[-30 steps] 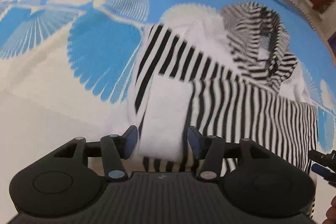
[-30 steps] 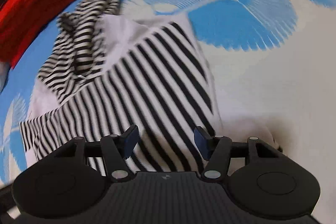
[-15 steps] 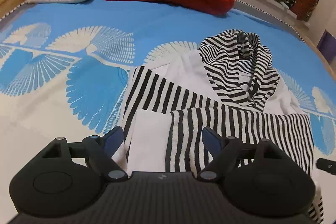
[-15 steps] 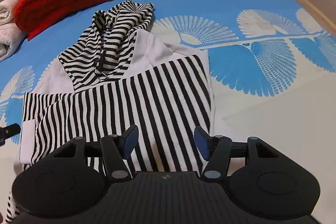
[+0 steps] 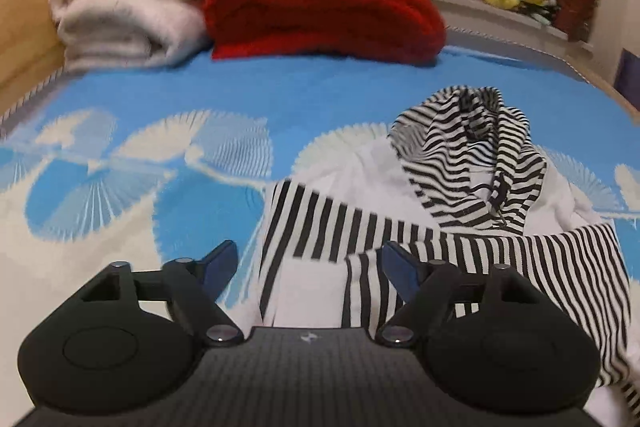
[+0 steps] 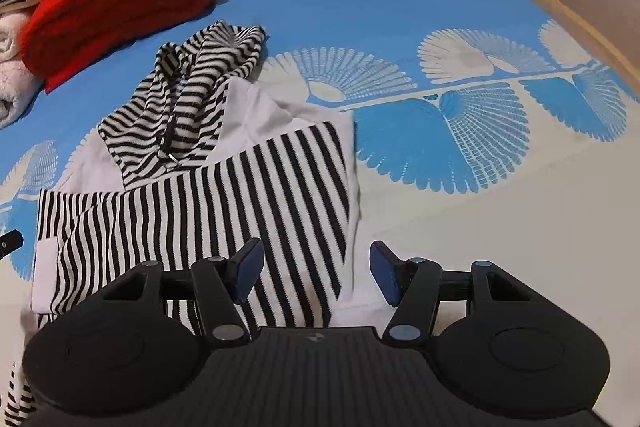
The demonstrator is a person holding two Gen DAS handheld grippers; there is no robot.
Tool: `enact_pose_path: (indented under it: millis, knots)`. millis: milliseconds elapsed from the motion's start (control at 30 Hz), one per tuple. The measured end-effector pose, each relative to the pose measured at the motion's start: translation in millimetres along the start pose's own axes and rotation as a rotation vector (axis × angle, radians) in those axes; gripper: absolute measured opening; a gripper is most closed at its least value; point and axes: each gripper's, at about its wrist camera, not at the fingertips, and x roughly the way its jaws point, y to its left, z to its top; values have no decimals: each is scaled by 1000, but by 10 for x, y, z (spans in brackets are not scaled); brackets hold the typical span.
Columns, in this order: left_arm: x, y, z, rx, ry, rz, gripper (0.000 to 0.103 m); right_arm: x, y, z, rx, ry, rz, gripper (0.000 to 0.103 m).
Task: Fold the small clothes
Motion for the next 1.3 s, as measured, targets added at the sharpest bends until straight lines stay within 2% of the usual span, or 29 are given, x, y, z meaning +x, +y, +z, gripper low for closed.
enact_pose_path:
  millis: [67, 133, 167, 233, 300, 333, 533, 667, 767, 900, 1000, 1100, 1200, 1300]
  knots:
    - [-38, 5, 16, 23, -28, -12, 71, -19, -44, 16, 0, -6, -2, 61]
    - [-83, 20, 37, 50, -54, -45, 55, -28, -96, 37, 6, -7, -1, 61]
    - [-79, 25, 62, 64, -52, -60, 51, -33, -128, 51, 10, -10, -1, 61]
    - [0, 32, 159, 67, -24, -93, 30, -45, -187, 79, 14, -19, -11, 61]
    - [132, 23, 312, 55, 2, -105, 21, -44, -232, 98, 5, -25, -21, 61]
    - [217, 20, 412, 43, 16, -111, 19, -36, -248, 105, -2, -25, -25, 61]
    - [1009, -168, 1083, 10, 96, -136, 19, 42, -276, 124, -97, -14, -65, 61]
    - [1665, -354, 1457, -32, 155, -164, 19, 126, -306, 150, -88, 4, -62, 61]
    - [2103, -561, 1666, -30, 167, -166, 19, 211, -313, 170, -82, 19, -69, 61]
    - [2576, -763, 1874, -79, 187, -227, 19, 305, -323, 185, -84, 38, -75, 61]
    - [2883, -966, 2045, -74, 197, -256, 19, 364, -343, 169, -94, 57, -87, 61]
    - [3129, -1176, 2188, -52, 194, -240, 24, 421, -347, 145, -118, 69, -111, 61]
    - [3353, -1316, 2239, -52, 205, -259, 37, 468, -351, 129, -128, 77, -126, 61]
    - [3559, -1442, 2210, -41, 243, -252, 38, 500, -306, 108, -150, 87, -120, 61]
